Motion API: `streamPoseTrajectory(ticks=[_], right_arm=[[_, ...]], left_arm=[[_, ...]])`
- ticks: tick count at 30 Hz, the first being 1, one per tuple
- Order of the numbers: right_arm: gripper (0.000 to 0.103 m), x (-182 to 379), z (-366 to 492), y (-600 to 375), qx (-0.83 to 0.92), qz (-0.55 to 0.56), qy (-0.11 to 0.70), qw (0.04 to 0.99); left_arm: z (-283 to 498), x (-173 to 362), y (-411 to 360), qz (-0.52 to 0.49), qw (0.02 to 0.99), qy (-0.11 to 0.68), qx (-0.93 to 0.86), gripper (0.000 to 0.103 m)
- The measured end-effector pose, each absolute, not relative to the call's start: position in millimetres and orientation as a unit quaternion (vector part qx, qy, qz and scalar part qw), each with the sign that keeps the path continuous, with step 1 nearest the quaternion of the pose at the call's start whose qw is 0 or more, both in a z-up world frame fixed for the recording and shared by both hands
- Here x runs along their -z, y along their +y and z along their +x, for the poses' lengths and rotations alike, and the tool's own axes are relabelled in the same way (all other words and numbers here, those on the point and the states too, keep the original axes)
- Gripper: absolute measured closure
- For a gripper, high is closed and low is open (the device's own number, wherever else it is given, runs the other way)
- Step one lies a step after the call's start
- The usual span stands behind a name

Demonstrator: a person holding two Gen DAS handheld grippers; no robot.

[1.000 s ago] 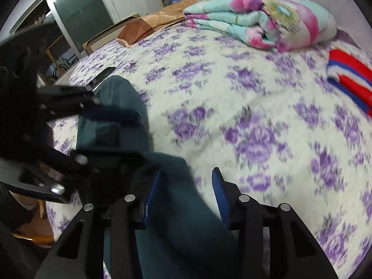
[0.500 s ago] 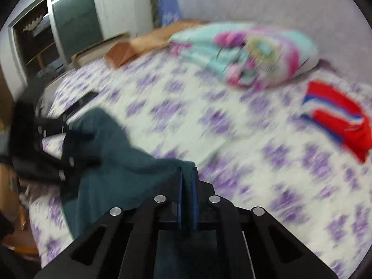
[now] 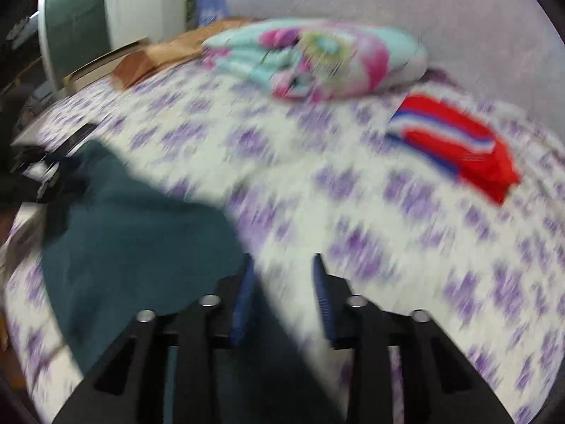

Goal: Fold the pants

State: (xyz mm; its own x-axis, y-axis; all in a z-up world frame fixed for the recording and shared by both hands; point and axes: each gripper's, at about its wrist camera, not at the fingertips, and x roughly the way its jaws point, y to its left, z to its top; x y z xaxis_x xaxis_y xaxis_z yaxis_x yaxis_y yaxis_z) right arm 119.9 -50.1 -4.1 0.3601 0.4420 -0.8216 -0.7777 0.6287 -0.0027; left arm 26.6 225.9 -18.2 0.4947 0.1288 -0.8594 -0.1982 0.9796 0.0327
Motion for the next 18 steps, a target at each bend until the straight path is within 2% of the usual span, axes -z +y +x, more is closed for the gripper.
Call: streamPoseTrajectory(ticks=[2,7,10,14,18], right_arm=[[0.075,19,109,-54,-0.372,-0.229,0.418,0.796],[0.073,0,114,-74,-0.326,-0.215,0.41,0.824],[0.073,-11,124,-70,-0.371,-0.161,0.411,0.817],[0.073,-6,138,-35,-0.369,-0.168,0.399,0.823],[0.083,8,151,-3,-0.368,-0.173,0.419,0.812]], left_arm=[[31,25,224,-0.025,0.86,0.5,-0.103,0.037],[37,33,218,0.009,0.846,0.515,-0.135,0.035],[32,20,222,-0.002,0.848,0.508,-0.151,0.036],[36,-8,196,0.004,0.878,0.465,-0.116,0.026],[56,-16,154,0.038,0.892,0.445,-0.069,0.025]])
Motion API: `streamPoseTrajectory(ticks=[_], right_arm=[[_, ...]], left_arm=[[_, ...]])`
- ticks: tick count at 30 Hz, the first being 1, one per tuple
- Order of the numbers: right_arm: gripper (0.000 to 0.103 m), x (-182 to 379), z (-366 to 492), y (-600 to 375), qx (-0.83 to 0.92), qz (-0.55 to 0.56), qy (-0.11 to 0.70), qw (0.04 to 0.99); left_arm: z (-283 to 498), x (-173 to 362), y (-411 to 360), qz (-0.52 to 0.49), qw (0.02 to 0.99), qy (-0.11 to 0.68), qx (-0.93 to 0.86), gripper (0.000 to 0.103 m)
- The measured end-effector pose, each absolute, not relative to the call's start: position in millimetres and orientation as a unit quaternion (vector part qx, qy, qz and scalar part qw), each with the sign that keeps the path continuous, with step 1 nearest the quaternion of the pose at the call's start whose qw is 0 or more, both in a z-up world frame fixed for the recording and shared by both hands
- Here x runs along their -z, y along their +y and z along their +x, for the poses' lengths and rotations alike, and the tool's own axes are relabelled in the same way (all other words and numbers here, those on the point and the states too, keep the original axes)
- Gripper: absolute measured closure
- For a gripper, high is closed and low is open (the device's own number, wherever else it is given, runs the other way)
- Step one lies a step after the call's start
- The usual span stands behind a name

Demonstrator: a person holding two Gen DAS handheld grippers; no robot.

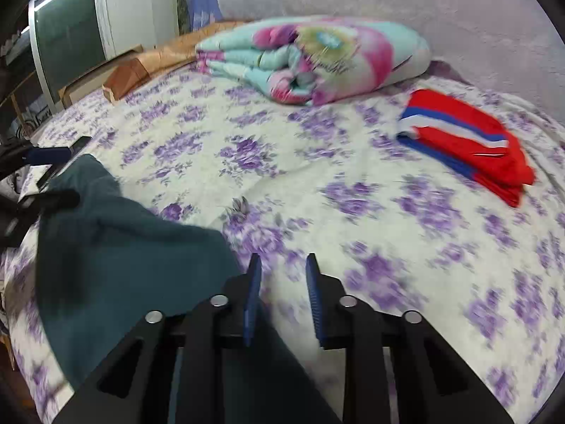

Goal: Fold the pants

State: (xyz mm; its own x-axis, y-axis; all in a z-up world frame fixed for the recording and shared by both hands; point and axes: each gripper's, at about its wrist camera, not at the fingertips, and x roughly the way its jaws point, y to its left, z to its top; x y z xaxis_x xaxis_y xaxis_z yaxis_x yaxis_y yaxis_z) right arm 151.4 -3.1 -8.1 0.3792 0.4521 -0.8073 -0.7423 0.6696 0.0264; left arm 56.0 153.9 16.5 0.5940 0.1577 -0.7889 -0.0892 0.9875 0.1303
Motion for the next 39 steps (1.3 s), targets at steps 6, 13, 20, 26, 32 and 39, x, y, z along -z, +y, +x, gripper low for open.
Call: streamPoseTrajectory(ticks=[6,13,20,26,32,39], right_arm=[[0.086,8,139,-4,-0.448,-0.132,0.438,0.768],[0.086,8,122,-8,-0.478,-0.142,0.425,0.756],[0.086,6,125,-4,-0.484,-0.145,0.419,0.754],[0.085,4,123,1,-0.496,-0.149,0.417,0.747],[0.085,7,107,18,-0.503,-0.203,0.406,0.736],[0.099,9,111,26,-0.509,-0.204,0.405,0.732]], left_arm=[[102,3,117,0.038,0.881,0.47,-0.037,0.025],[117,15,119,0.013,0.871,0.49,-0.04,0.025],[108,30,121,0.029,0.865,0.499,-0.049,0.022],[90,34,125,0.035,0.868,0.494,-0.045,0.019],[85,36,124,0.039,0.871,0.488,-0.044,0.019],[83,36,127,0.029,0.871,0.49,-0.038,0.02]])
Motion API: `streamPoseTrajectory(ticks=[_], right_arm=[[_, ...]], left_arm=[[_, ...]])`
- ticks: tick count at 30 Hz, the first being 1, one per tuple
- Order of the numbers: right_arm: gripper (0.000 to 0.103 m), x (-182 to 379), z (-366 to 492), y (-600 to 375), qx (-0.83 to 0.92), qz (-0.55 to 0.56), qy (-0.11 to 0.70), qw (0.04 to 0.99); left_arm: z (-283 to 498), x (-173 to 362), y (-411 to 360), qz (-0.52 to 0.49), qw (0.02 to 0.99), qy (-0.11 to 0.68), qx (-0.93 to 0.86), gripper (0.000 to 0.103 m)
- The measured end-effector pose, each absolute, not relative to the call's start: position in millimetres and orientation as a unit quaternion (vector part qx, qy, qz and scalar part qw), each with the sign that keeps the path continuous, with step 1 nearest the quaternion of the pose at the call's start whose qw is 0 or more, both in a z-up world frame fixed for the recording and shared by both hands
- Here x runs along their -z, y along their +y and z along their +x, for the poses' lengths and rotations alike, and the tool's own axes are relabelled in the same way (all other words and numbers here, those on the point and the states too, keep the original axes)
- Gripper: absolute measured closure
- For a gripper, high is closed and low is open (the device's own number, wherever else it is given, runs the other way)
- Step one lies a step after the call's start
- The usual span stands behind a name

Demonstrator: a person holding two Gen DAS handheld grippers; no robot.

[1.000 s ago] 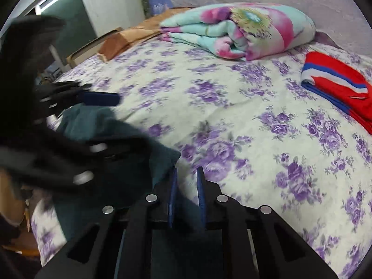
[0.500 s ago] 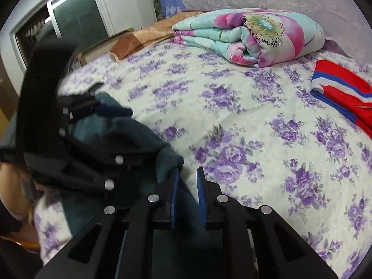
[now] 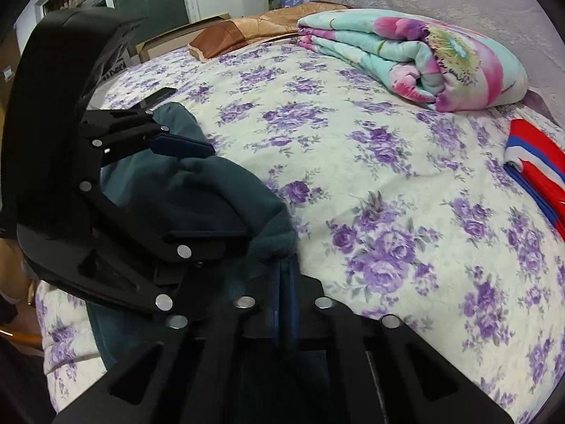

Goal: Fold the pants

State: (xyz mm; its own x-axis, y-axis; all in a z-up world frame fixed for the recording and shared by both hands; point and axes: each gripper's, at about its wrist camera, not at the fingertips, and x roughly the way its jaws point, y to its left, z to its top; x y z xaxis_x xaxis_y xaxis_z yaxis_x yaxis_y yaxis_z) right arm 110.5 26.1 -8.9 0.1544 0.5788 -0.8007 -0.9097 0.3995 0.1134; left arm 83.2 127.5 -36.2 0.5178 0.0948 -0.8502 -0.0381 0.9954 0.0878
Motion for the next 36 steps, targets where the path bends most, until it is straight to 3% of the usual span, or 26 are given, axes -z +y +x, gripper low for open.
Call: streamPoseTrajectory(ticks=[4,8,9,10,12,15,17,20,23,25,31,33,35,36], right_arm=[[0.099,-3,136,11,-0.481,-0.154,0.405,0.762],[0.098,20,143,24,-0.452,-0.197,0.419,0.763],[0.095,20,145,24,-0.446,-0.194,0.419,0.767],[0.085,13,147,18,-0.437,-0.181,0.414,0.778],[0.074,-1,146,2,-0.409,-0.17,0.395,0.805],[0.074,-15,141,-23,-0.339,-0.17,0.379,0.844],[0.075,-17,126,-32,-0.402,-0.126,0.403,0.813],[0.076,7,102,-27,-0.426,-0.168,0.442,0.772],[0.086,10,117,-52,-0.365,-0.138,0.457,0.799],[0.07,-9,116,-71,-0.271,-0.147,0.428,0.85],[0.046,-37,59,-118,-0.313,-0.119,0.409,0.849],[0.045,-35,44,-135,-0.309,-0.111,0.41,0.851],[0.045,-30,29,-153,-0.305,-0.094,0.414,0.853],[0.045,-28,24,-160,-0.302,-0.09,0.415,0.854]], left_arm=[[81,38,131,0.025,0.872,0.488,-0.034,0.018],[80,37,130,0.03,0.871,0.49,-0.035,0.018],[80,36,130,0.031,0.87,0.49,-0.037,0.018],[77,33,130,0.033,0.871,0.488,-0.04,0.018],[68,22,133,0.036,0.878,0.475,-0.044,0.018],[51,7,149,0.046,0.887,0.454,-0.071,0.015],[43,6,168,0.044,0.883,0.454,-0.113,0.014],[31,11,206,-0.008,0.866,0.471,-0.169,0.014],[14,21,242,-0.045,0.842,0.486,-0.23,0.014],[-1,19,261,-0.074,0.837,0.482,-0.248,0.014],[-31,13,283,-0.135,0.836,0.472,-0.244,0.014],[-28,19,282,-0.152,0.832,0.481,-0.23,0.021],[-22,28,279,-0.173,0.826,0.493,-0.211,0.04],[-19,32,276,-0.171,0.825,0.494,-0.213,0.042]])
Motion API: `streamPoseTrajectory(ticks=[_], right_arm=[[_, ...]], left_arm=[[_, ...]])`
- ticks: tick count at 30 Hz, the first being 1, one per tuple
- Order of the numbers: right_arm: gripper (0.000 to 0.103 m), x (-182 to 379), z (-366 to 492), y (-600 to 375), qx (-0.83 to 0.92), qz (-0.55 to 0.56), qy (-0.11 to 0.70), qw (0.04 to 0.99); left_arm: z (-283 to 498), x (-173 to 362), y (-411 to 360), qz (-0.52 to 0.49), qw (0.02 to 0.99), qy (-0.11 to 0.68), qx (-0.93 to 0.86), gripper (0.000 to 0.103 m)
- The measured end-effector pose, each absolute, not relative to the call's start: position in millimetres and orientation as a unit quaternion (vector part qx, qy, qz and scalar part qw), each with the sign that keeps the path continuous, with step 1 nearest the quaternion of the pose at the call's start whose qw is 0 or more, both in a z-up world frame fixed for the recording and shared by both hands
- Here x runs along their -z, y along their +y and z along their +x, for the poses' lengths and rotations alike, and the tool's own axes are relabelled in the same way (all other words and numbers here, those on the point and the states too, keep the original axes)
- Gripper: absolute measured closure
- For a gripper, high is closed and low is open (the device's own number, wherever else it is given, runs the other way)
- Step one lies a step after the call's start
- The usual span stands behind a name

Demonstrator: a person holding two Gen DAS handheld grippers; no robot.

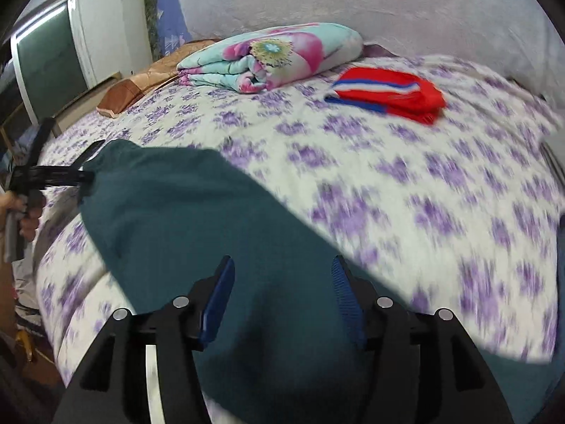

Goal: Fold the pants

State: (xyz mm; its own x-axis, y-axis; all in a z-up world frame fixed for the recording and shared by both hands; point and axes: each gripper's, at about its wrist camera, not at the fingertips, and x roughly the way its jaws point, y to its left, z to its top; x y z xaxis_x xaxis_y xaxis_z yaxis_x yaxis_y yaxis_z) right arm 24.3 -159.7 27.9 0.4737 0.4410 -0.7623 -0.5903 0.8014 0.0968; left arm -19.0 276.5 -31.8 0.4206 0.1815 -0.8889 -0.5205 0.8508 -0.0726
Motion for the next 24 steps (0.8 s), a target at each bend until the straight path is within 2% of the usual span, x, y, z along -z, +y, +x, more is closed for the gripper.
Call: streamPoseTrajectory(ticks=[2,4,7,10,11,12,16,18,20,24], right_arm=[[0.043,-17,15,-175,-0.291,-0.077,0.42,0.857],[0.041,-8,13,-193,-0.267,-0.057,0.434,0.859],[0.041,8,13,-218,-0.229,-0.035,0.466,0.854],[0.041,10,2,-230,-0.225,-0.057,0.461,0.857],[0.041,9,-1,-236,-0.22,-0.053,0.464,0.856],[0.041,7,-3,-241,-0.22,-0.047,0.466,0.856],[0.04,-15,-21,-297,-0.186,0.012,0.436,0.88],[0.036,-24,-28,-339,-0.1,0.048,0.421,0.9],[0.036,-25,-34,-372,-0.048,0.092,0.426,0.899],[0.036,-10,-48,-417,-0.002,0.181,0.453,0.873]], left_arm=[[-15,34,269,-0.148,0.827,0.492,-0.228,0.047],[-14,33,268,-0.119,0.827,0.489,-0.251,0.047],[-13,32,267,-0.083,0.826,0.487,-0.271,0.04],[-14,26,255,-0.015,0.823,0.476,-0.309,0.038],[-15,24,252,0.015,0.818,0.472,-0.329,0.031],[-16,22,252,0.022,0.815,0.472,-0.335,0.029],[-26,-6,250,-0.032,0.835,0.452,-0.313,0.031],[-26,-24,227,-0.016,0.861,0.422,-0.281,0.026],[-20,-31,204,-0.012,0.882,0.407,-0.237,0.013],[-1,-25,161,-0.008,0.898,0.413,-0.15,0.012]])
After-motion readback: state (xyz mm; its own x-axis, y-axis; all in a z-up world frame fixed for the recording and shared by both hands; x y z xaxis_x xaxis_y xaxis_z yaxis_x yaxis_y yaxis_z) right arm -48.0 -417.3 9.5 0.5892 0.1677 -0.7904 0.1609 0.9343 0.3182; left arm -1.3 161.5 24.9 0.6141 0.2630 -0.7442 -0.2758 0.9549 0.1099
